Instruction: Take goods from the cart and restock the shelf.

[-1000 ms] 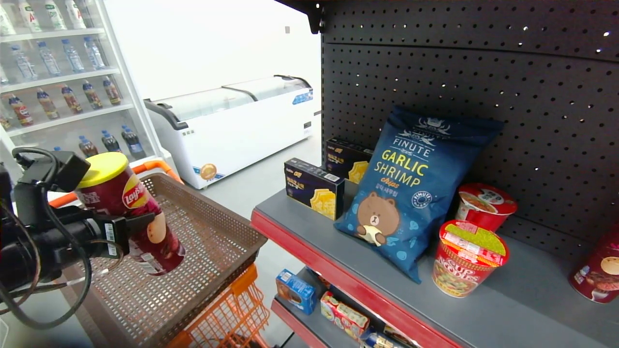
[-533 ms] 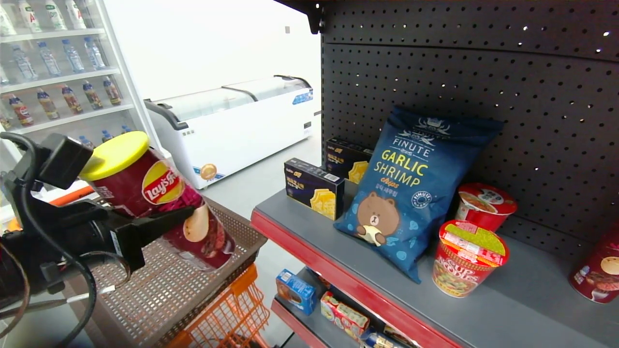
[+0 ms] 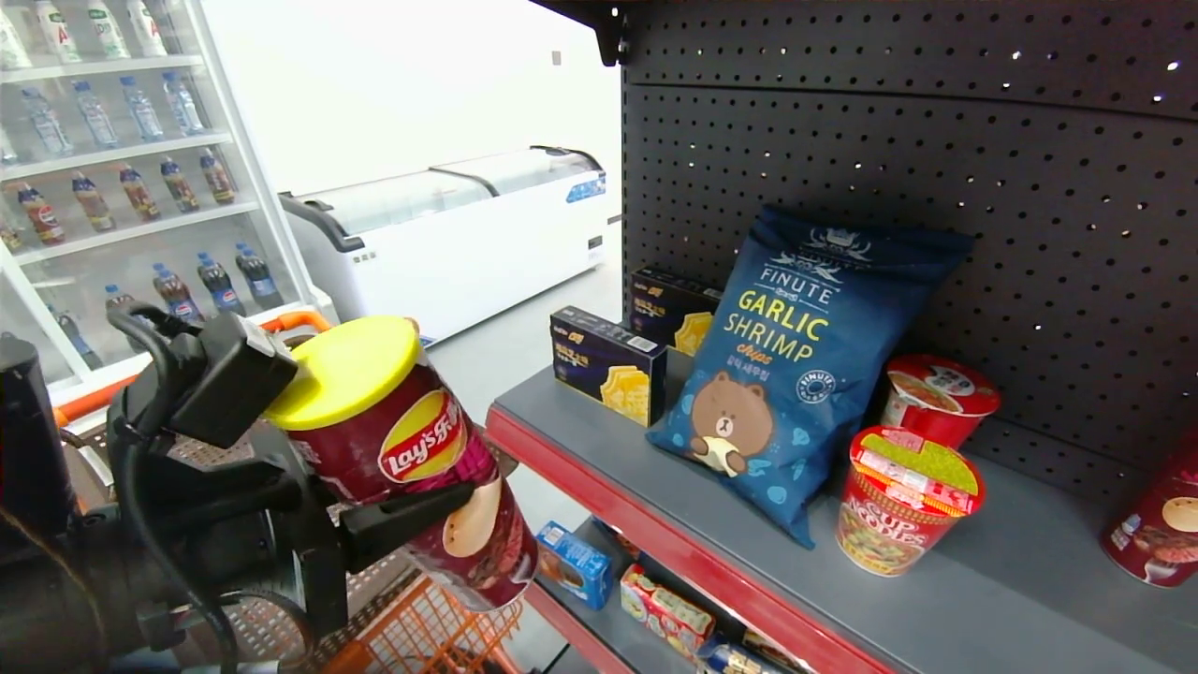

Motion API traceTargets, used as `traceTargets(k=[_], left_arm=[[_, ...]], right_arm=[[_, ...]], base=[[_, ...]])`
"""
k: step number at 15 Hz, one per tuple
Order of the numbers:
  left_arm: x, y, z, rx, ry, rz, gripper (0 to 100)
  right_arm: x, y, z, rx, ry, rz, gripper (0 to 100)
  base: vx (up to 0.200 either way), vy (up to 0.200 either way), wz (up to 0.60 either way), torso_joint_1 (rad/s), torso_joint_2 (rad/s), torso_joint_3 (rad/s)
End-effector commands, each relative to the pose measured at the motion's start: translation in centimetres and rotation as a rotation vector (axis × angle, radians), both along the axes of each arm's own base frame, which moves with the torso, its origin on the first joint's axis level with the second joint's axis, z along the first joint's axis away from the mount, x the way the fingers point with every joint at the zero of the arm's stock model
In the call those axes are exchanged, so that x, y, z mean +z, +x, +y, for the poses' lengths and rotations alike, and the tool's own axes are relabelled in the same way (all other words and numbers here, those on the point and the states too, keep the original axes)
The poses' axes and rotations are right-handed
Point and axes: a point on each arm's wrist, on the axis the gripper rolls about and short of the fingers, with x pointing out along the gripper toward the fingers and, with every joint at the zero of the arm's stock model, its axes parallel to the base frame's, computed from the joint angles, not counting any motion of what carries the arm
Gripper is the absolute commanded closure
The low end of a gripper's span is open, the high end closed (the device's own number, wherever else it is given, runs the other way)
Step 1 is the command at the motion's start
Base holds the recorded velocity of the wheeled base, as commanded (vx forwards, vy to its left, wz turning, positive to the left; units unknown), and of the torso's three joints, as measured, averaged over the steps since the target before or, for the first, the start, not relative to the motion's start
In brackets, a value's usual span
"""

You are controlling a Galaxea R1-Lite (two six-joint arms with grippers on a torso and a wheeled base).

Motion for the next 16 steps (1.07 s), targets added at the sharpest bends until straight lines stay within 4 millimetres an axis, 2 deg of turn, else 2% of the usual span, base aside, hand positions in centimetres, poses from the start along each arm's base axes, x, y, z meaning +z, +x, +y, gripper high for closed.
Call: traceTargets(k=[1, 5, 9, 13, 16], left_arm=[[-0.3, 0.2, -0.5, -0.041, 0.026, -0.005, 100], [-0.7, 0.0, -1.7, -0.203, 0.002, 0.026, 100], [-0.3, 0.7, -2.3, -0.228, -0.013, 0.008, 100], [-0.2, -0.7, -3.7, -0.373, -0.030, 0.011, 100], [-0.3, -1.3, -4.2, -0.409, -0.028, 0.011, 100]], right_arm=[[0.0, 0.0, 0.0, 0.000, 0.000, -0.001, 0], [0.0, 0.0, 0.0, 0.000, 0.000, -0.001, 0], [0.0, 0.0, 0.0, 0.002, 0.000, -0.001, 0], [0.0, 0.0, 0.0, 0.002, 0.000, -0.001, 0], [0.0, 0.0, 0.0, 0.002, 0.000, -0.001, 0]], base=[[0.000, 0.000, 0.00, 0.000, 0.00, 0.000], [0.000, 0.000, 0.00, 0.000, 0.00, 0.000], [0.000, 0.000, 0.00, 0.000, 0.00, 0.000], [0.000, 0.000, 0.00, 0.000, 0.00, 0.000], [0.000, 0.000, 0.00, 0.000, 0.00, 0.000]])
